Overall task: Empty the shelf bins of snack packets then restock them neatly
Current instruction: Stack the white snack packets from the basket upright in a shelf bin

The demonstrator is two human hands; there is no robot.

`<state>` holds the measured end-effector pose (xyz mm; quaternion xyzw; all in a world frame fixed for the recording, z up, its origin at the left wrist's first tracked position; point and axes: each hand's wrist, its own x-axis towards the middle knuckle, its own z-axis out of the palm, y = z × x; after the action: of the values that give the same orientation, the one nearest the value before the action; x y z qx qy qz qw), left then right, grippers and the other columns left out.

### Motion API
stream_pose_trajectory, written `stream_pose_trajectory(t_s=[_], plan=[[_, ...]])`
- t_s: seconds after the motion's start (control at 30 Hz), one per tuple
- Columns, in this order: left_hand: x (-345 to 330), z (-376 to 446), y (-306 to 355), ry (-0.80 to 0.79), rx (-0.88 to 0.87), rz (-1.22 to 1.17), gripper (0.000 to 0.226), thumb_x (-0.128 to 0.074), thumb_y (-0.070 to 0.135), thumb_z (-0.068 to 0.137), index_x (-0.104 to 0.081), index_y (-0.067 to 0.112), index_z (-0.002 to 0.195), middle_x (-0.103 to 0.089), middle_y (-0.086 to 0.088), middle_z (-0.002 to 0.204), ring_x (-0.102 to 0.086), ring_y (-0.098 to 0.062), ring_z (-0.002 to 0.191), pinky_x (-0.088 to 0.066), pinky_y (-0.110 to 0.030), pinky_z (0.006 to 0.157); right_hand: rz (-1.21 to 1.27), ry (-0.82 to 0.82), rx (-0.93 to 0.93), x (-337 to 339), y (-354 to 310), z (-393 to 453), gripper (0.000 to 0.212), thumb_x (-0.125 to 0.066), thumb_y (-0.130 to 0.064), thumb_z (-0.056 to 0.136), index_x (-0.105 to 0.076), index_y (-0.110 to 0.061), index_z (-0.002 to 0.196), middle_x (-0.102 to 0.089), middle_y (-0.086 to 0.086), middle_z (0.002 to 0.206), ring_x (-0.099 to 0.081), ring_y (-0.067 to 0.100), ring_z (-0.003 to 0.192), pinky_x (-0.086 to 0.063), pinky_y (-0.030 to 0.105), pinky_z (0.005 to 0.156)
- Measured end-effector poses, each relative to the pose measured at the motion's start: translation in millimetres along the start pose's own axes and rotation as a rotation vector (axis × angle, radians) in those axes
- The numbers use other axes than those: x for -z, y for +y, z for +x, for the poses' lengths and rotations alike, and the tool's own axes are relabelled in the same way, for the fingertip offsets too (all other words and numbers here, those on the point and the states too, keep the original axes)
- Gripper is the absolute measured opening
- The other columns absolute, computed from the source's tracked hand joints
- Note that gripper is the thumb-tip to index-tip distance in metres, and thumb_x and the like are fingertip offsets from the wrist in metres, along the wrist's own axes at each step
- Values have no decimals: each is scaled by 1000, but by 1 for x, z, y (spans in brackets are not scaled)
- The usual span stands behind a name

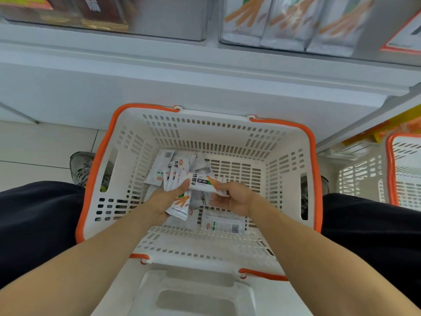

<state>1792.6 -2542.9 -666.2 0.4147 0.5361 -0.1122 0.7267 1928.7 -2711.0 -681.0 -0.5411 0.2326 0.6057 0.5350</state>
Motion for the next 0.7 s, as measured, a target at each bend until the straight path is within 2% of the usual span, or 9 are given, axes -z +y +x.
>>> stream_pose_trajectory(t_s=[0.1, 0.13, 0.2, 0.27, 0.4, 0.47, 0.57, 0.63, 0.7], plan=[[-7, 1, -3, 44, -27, -46, 68, -93, 40, 54, -70, 8, 109, -76, -13, 104, -74, -28, 91, -61, -44, 82, -108, -81, -72, -19, 13, -3, 29, -67, -19, 96, -64, -1, 118, -69, 12, 94, -70, 21, 77, -62, 38, 78], [-9, 0, -4, 49, -31, -59, 70, -93, 38, 53, -70, 7, 112, -75, -15, 107, -73, -30, 93, -60, -46, 83, -205, -104, -83, -26, 18, -5, 26, -68, -23, 96, -66, -4, 112, -70, 10, 92, -70, 20, 78, -60, 36, 77], [-6, 4, -7, 77, -31, -33, 67, -93, 26, 60, -68, 3, 117, -75, -16, 105, -74, -32, 93, -61, -44, 76, -430, -184, -87, -36, 23, -6, 27, -72, -32, 93, -67, -9, 104, -70, 6, 90, -69, 18, 79, -56, 30, 72], [-3, 6, -8, 96, -19, 20, 53, -88, 12, 72, -67, 1, 119, -75, -18, 102, -74, -34, 89, -61, -43, 68, -660, -222, -72, -35, 21, -5, 33, -75, -36, 90, -68, -9, 107, -71, 6, 98, -68, 17, 82, -55, 29, 72], [8, 7, -9, 75, -2, 175, 29, -83, 9, 79, -71, 7, 105, -75, -16, 98, -72, -32, 88, -60, -49, 76, -1395, 46, 126, -1, 12, 2, 48, -76, -36, 87, -63, -12, 127, -66, 4, 122, -63, 20, 107, -52, 33, 94], [13, 9, -11, 64, 18, 204, 30, -84, 8, 78, -70, 7, 105, -76, -15, 95, -73, -31, 84, -61, -44, 72, -1685, 139, 156, 19, 18, 2, 55, -80, -34, 83, -58, -14, 129, -61, 3, 123, -59, 23, 112, -50, 33, 94], [15, 13, -14, 53, 40, 232, 39, -87, 12, 76, -71, 6, 111, -76, -16, 98, -74, -33, 87, -62, -46, 73, -1826, 169, 83, 38, 36, 6, 42, -81, -29, 80, -59, -15, 112, -61, 4, 108, -60, 22, 97, -54, 33, 80], [13, 11, -12, 47, 41, 240, 38, -87, 15, 76, -72, 7, 110, -76, -16, 100, -73, -35, 93, -60, -53, 81, -1828, 203, 56, 40, 41, 7, 28, -76, -24, 81, -59, -15, 101, -61, 4, 100, -60, 21, 86, -51, 30, 70], [9, 9, -9, 65, 21, 217, 33, -85, 13, 77, -71, 9, 106, -76, -16, 101, -72, -36, 95, -58, -55, 85, -1759, 195, 8, 35, 35, 3, 25, -74, -23, 80, -60, -14, 98, -62, 4, 96, -60, 19, 79, -51, 30, 66]])
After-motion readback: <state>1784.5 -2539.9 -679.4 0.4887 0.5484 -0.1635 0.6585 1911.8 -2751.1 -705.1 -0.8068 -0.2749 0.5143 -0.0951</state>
